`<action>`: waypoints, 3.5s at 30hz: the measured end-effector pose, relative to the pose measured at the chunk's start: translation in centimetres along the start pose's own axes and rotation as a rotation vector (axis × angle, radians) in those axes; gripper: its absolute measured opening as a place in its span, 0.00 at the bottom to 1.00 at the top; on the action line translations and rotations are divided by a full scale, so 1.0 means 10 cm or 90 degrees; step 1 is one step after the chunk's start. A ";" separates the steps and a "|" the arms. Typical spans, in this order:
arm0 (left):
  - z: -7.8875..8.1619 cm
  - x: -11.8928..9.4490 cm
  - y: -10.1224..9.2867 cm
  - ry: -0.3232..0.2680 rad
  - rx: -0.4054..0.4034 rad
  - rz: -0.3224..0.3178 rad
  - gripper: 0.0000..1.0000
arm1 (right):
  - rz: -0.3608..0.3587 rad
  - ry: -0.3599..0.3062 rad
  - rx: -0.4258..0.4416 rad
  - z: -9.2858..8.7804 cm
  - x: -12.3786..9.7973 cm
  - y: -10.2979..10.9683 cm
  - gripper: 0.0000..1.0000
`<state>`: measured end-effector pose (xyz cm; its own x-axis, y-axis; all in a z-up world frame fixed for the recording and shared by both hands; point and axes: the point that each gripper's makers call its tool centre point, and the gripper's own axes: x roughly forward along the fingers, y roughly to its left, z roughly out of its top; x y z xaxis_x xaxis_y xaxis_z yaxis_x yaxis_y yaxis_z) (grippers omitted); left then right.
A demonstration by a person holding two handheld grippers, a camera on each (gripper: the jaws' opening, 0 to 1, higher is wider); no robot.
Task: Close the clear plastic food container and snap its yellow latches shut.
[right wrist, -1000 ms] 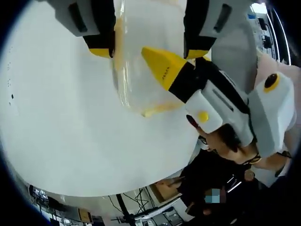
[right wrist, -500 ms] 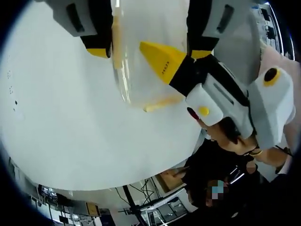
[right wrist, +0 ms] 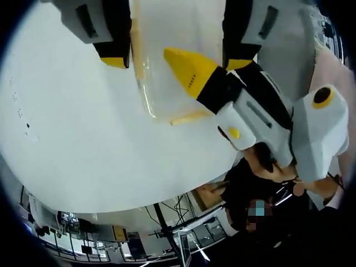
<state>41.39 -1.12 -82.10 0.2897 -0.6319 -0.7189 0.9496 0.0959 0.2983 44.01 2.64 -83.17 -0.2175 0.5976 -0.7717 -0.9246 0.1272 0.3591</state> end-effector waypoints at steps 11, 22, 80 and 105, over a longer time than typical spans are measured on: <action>0.04 0.00 -0.02 0.004 -0.005 0.005 0.53 | -0.067 -0.055 0.050 0.10 0.00 -0.06 0.67; 0.15 -0.12 -0.06 -0.020 -0.043 -0.005 0.59 | -0.144 -0.062 0.046 0.02 -0.25 -0.07 0.66; -0.63 -0.52 0.35 -0.076 -0.587 0.139 0.49 | -0.352 -0.163 0.293 -0.78 -0.60 0.13 0.59; -0.59 -0.42 0.31 -0.083 -0.699 0.128 0.38 | -0.293 -0.199 0.413 -0.71 -0.51 0.13 0.50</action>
<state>43.86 6.36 -81.87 0.4954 -0.5982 -0.6299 0.4963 0.7900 -0.3599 41.68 -5.80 -82.49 0.3202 0.5538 -0.7686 -0.5167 0.7821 0.3483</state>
